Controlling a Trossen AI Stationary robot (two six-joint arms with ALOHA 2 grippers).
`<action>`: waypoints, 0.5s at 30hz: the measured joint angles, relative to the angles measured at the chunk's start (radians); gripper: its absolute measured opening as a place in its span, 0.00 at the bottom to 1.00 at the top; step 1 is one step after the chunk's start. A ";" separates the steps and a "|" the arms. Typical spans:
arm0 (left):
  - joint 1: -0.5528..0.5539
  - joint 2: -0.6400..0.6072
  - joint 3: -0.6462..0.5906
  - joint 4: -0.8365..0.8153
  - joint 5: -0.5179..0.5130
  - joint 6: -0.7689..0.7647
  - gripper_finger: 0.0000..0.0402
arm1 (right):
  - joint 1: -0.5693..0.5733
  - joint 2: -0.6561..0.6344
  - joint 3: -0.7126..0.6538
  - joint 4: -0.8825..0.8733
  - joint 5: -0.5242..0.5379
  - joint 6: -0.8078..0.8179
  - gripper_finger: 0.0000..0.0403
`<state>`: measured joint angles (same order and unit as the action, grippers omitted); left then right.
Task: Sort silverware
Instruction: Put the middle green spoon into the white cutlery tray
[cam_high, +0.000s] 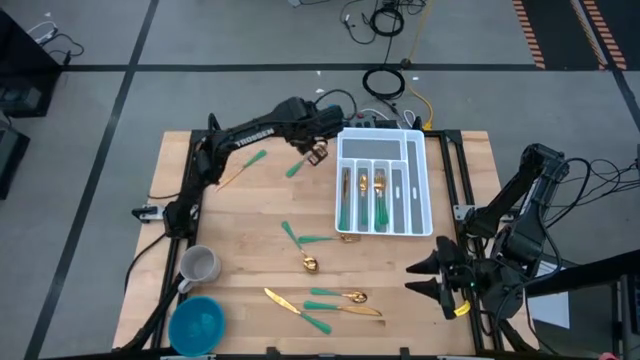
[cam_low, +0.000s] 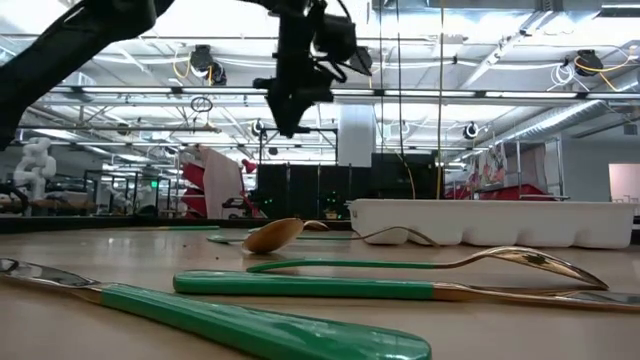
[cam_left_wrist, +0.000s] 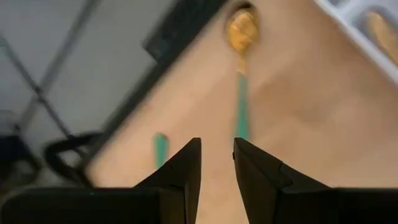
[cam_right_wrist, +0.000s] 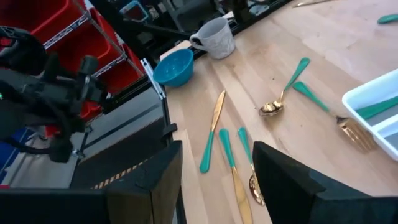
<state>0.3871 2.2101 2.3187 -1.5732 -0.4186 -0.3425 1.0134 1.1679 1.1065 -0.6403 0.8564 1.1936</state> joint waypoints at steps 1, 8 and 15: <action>0.003 -0.024 -0.038 0.017 0.001 0.012 0.25 | 0.000 0.001 0.000 0.000 0.013 0.001 0.47; 0.007 -0.254 -0.270 0.009 0.063 0.054 0.25 | -0.001 0.006 0.000 0.002 0.036 0.028 0.47; -0.202 -0.542 -0.617 0.193 0.192 0.074 0.25 | -0.002 0.032 0.000 -0.014 0.036 0.023 0.47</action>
<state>0.1848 1.6676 1.7019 -1.3800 -0.2269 -0.2684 1.0119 1.1994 1.1065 -0.6540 0.8928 1.2163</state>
